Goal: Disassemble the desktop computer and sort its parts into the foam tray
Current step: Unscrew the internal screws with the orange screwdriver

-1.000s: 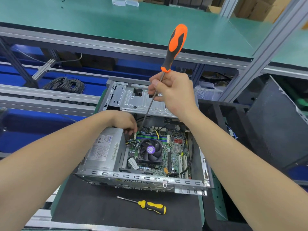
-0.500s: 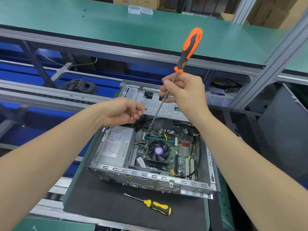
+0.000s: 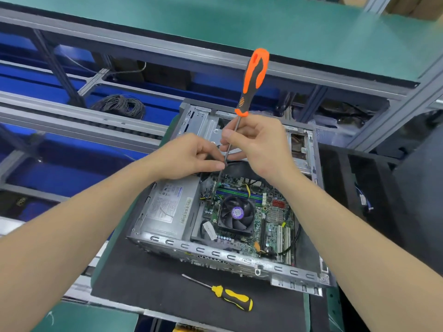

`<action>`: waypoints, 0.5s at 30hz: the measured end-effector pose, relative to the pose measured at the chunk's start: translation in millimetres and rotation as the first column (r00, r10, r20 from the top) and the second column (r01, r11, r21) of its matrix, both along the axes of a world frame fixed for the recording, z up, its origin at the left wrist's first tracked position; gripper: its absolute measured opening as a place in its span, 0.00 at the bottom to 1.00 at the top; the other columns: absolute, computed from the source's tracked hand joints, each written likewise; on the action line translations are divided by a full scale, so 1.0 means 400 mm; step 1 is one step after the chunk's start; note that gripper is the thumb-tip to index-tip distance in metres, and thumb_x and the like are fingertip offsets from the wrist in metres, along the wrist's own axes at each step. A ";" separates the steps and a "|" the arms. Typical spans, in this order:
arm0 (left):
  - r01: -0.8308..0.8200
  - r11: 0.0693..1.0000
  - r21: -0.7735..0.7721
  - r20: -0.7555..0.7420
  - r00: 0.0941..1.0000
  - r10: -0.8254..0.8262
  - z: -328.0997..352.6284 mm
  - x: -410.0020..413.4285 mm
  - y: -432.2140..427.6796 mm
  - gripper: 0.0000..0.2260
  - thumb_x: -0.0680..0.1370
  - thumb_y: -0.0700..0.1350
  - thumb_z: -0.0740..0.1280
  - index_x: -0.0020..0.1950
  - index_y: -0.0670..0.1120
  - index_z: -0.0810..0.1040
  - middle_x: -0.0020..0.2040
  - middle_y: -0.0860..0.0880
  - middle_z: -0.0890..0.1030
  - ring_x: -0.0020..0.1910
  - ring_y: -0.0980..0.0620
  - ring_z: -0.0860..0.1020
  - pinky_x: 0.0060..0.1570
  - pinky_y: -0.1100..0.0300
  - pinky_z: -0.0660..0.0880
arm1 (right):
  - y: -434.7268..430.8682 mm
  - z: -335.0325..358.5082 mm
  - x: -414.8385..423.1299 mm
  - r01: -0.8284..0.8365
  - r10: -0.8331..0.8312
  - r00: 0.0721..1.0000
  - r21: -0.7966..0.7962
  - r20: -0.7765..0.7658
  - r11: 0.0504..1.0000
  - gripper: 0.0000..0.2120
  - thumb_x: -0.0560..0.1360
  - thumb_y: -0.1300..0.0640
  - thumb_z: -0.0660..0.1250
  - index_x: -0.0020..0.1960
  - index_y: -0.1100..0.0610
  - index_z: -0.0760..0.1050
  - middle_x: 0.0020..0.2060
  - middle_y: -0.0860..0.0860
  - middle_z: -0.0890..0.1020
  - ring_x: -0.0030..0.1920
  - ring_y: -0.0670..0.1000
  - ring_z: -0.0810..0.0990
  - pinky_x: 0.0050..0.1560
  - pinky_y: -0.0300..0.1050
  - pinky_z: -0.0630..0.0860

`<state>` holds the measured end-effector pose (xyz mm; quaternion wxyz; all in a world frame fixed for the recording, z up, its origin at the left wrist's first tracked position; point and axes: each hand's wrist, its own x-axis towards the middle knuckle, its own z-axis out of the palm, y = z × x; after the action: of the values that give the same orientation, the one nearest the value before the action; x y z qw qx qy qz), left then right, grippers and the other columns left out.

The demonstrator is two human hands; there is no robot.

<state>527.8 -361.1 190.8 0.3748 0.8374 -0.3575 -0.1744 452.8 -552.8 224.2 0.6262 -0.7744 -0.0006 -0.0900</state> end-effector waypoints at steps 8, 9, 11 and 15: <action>0.070 0.996 0.049 0.134 0.988 -0.076 -0.022 -0.001 0.009 0.08 0.74 0.57 0.76 0.37 0.64 0.80 0.23 0.54 0.66 0.24 0.55 0.66 0.29 0.66 0.63 | 0.029 -0.070 -0.007 -0.043 0.045 0.997 0.037 -0.059 0.998 0.01 0.78 0.64 0.73 0.48 0.60 0.82 0.36 0.57 0.86 0.40 0.60 0.87 0.38 0.59 0.86; 0.087 0.994 0.066 0.127 0.987 -0.095 -0.022 0.000 0.010 0.07 0.73 0.57 0.77 0.38 0.62 0.81 0.23 0.54 0.65 0.24 0.55 0.66 0.28 0.66 0.63 | 0.029 -0.075 -0.010 -0.048 0.050 0.997 0.032 -0.065 0.998 0.01 0.78 0.63 0.73 0.48 0.60 0.82 0.36 0.57 0.86 0.40 0.59 0.87 0.37 0.57 0.86; 0.129 0.987 0.094 0.107 0.985 -0.139 -0.023 0.002 0.010 0.07 0.72 0.59 0.77 0.40 0.58 0.84 0.23 0.54 0.66 0.24 0.55 0.65 0.28 0.64 0.62 | 0.029 -0.082 -0.015 -0.065 0.065 0.994 0.008 -0.084 0.998 0.01 0.78 0.62 0.74 0.48 0.59 0.82 0.36 0.56 0.86 0.40 0.57 0.88 0.36 0.51 0.85; 0.163 0.966 0.198 0.197 0.959 -0.203 -0.023 -0.012 0.009 0.11 0.71 0.64 0.75 0.41 0.58 0.85 0.26 0.56 0.74 0.27 0.58 0.71 0.32 0.63 0.67 | 0.015 -0.071 -0.024 -0.060 0.059 0.995 0.000 -0.085 0.998 0.01 0.78 0.62 0.74 0.48 0.58 0.82 0.37 0.55 0.86 0.40 0.55 0.88 0.36 0.52 0.85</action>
<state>522.9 -357.3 181.8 0.2388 0.8449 -0.4551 -0.1481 443.2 -546.9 195.8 0.6269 -0.7782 0.0028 -0.0382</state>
